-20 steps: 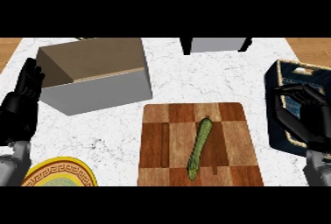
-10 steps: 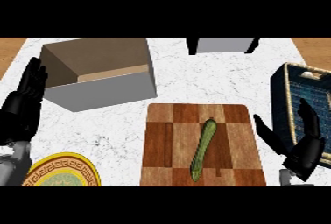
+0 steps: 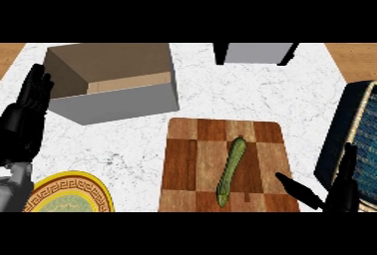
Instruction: Pick the squash from the cutting board and place it in the basket
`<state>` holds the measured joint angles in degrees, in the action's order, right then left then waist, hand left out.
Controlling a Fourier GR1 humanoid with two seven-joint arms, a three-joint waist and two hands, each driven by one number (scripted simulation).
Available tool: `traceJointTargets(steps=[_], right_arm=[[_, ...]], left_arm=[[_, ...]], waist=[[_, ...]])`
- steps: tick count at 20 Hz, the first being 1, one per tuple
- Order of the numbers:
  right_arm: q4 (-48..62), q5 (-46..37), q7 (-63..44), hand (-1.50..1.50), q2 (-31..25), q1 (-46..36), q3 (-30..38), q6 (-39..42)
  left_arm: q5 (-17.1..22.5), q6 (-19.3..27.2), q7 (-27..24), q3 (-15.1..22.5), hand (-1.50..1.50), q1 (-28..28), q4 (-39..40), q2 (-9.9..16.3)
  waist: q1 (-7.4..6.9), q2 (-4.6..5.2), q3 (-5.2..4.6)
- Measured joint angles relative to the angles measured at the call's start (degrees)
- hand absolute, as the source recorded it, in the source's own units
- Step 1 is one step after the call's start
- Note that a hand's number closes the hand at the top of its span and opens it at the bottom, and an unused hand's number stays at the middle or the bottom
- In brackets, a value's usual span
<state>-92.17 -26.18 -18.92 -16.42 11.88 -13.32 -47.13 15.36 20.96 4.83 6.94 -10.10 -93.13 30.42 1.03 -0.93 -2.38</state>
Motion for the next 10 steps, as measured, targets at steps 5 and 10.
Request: traceJointTargets(steps=[5, 10], right_arm=[[-5.9, -3.6, -9.0, -1.5, -3.0, 3.4, -3.9, 8.2], [-13.8, -6.9, -22.1, -1.5, -3.9, 5.2, -7.1, 15.8]], left_arm=[[0.1, -0.3, 0.7, -0.1, 0.0, -0.2, -0.1, 0.1], [0.1, -0.3, 0.7, 0.0, 0.0, -0.2, 0.4, -0.5]], waist=[[0.04, -0.03, -0.09], [0.13, 0.16, 0.88]])
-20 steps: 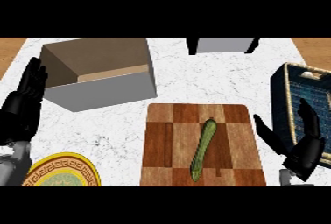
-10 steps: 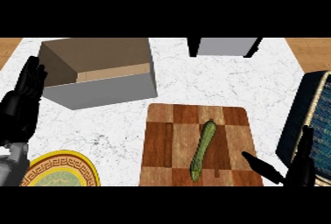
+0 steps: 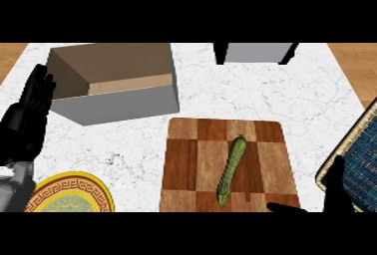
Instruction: Pick the squash from the cutting board and place it in the basket
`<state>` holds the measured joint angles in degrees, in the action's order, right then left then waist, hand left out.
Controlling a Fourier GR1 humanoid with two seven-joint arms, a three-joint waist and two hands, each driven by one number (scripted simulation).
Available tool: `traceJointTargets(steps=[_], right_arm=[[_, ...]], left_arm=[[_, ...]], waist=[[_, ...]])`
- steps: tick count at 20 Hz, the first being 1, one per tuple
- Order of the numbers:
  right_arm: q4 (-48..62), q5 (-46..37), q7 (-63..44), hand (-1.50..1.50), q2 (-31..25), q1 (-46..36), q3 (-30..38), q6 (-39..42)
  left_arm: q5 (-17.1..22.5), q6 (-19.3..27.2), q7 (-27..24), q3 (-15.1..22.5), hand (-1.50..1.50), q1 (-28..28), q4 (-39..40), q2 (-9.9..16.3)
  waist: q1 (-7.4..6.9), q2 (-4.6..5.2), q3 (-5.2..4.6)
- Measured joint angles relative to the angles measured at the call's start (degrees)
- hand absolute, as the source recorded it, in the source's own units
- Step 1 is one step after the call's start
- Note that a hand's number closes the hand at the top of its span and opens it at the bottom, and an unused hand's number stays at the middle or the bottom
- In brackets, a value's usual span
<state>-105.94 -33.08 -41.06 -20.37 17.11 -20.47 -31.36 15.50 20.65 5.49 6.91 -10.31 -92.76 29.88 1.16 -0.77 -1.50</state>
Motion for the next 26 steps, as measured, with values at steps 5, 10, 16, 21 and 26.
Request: traceJointTargets(steps=[5, 10, 16, 21, 26], right_arm=[[-10.0, -7.6, -15.8, -1.5, 1.7, -0.7, -2.5, 6.5], [-14.9, -16.6, -22.4, -1.5, 7.1, -3.3, -5.8, 11.3], [-11.1, -24.4, -23.2, -1.5, 15.1, -5.3, -8.7, 12.9], [-7.4, -29.1, -21.7, -1.5, 18.7, -5.1, -10.1, 11.6], [-4.8, -31.9, -20.6, -1.5, 19.7, -5.0, -10.1, 10.2]], left_arm=[[-0.1, -0.5, 0.6, 0.1, 0.0, -0.4, 0.9, -0.4], [-0.5, -1.4, -0.8, -0.1, 0.0, -0.3, 1.8, -1.3], [-1.0, -2.1, -0.8, -0.7, 0.0, -2.0, 3.8, -2.3], [-0.8, -3.6, -1.2, -1.9, 0.0, -2.1, 4.6, -2.5], [-1.5, -4.0, -1.1, -2.5, 0.0, -2.8, 5.5, -3.0]], waist=[[-0.24, 0.17, 1.21], [-0.78, 0.12, 1.81], [-0.93, 0.18, 2.11], [-1.0, 0.12, 2.22], [-0.87, 0.12, 2.3]])
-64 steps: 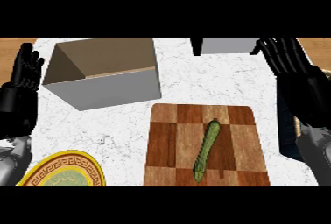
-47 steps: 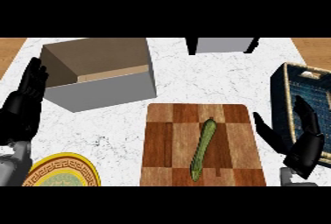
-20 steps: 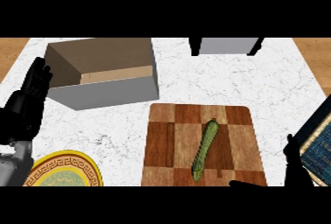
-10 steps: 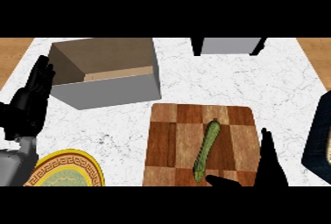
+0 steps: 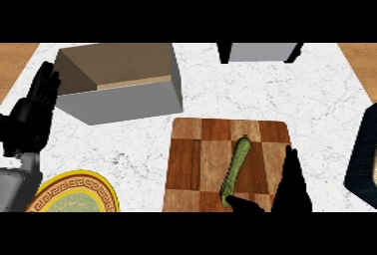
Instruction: Pick the squash from the cutting board and place it in the basket
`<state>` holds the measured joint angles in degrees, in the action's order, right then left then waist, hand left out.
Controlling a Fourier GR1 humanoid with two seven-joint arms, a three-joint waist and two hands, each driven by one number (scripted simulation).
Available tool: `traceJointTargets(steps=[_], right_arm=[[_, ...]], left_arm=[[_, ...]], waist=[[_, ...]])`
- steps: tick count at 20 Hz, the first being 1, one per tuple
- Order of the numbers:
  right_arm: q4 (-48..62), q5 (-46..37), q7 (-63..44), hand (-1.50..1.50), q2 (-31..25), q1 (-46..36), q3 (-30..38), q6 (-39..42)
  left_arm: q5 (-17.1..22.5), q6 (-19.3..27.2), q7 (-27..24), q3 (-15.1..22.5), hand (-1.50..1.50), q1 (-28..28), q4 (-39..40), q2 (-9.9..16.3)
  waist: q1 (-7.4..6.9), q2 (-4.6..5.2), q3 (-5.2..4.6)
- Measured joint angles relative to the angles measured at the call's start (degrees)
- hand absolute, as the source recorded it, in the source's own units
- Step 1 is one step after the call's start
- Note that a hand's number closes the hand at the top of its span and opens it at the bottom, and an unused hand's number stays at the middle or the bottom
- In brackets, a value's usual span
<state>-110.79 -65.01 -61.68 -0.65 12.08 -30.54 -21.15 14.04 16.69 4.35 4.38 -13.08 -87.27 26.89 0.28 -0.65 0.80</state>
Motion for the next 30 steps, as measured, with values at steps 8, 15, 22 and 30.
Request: traceJointTargets(steps=[8, 15, 22, 30], right_arm=[[3.7, -0.5, 1.1, -1.5, 0.4, -0.6, -1.0, -3.4], [7.9, 0.3, 0.9, -1.5, 0.4, -2.4, -1.1, -5.9], [13.3, 0.7, 0.6, -1.5, 0.5, -4.0, -0.4, -7.8], [16.8, 3.2, 1.7, -1.5, 0.7, -5.1, 1.1, -9.4]], left_arm=[[-1.8, 0.0, 0.2, 0.2, 0.0, -0.2, -0.3, -1.5], [-2.1, -0.9, 1.4, -0.4, 0.0, -0.1, -1.0, -1.8], [-2.6, -1.5, 0.8, -0.9, 0.0, 1.3, -2.0, -2.4], [-3.4, -2.2, 1.3, -1.9, 0.0, 0.7, -1.3, -2.8]], waist=[[-0.09, -0.03, 0.02], [-0.26, 0.04, -0.02], [-0.44, -0.03, 0.04], [-0.2, -0.05, 0.03]])
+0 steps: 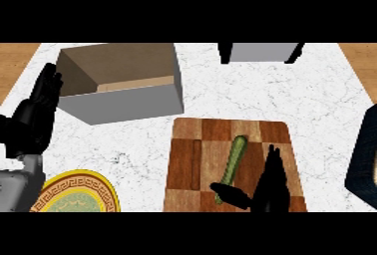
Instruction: Pick the squash from the cutting board and place it in the basket
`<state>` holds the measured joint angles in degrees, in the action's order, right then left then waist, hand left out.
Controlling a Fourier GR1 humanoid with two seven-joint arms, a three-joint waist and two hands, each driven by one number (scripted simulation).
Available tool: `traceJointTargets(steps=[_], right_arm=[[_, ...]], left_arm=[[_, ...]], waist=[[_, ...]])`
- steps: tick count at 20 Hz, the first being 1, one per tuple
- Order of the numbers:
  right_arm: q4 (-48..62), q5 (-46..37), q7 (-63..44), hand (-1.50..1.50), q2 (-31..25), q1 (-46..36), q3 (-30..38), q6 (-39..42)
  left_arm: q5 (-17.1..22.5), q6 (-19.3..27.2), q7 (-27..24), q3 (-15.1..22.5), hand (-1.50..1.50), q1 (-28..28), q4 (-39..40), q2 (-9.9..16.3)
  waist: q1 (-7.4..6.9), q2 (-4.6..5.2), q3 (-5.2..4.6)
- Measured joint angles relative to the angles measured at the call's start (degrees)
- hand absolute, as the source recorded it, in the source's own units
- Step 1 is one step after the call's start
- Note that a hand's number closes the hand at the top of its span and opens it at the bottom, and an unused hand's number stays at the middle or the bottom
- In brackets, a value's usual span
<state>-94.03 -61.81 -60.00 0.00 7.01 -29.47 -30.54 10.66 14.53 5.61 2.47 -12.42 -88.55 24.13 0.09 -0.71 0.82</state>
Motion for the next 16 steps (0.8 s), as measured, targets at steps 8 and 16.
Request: traceJointTargets(steps=[8, 16], right_arm=[[4.4, 3.1, 0.7, -1.5, 0.0, -3.2, 2.1, -0.6], [8.8, 7.2, 2.3, 1.5, -0.4, -4.6, -1.0, -1.9]], left_arm=[[-0.9, -0.6, 1.0, -0.7, 0.0, -0.5, 0.0, -0.5], [-2.0, -1.0, -0.2, -0.9, 0.0, -0.5, 0.4, -1.9]], waist=[[-0.1, 0.02, -0.08], [-0.12, -0.25, -0.3]])
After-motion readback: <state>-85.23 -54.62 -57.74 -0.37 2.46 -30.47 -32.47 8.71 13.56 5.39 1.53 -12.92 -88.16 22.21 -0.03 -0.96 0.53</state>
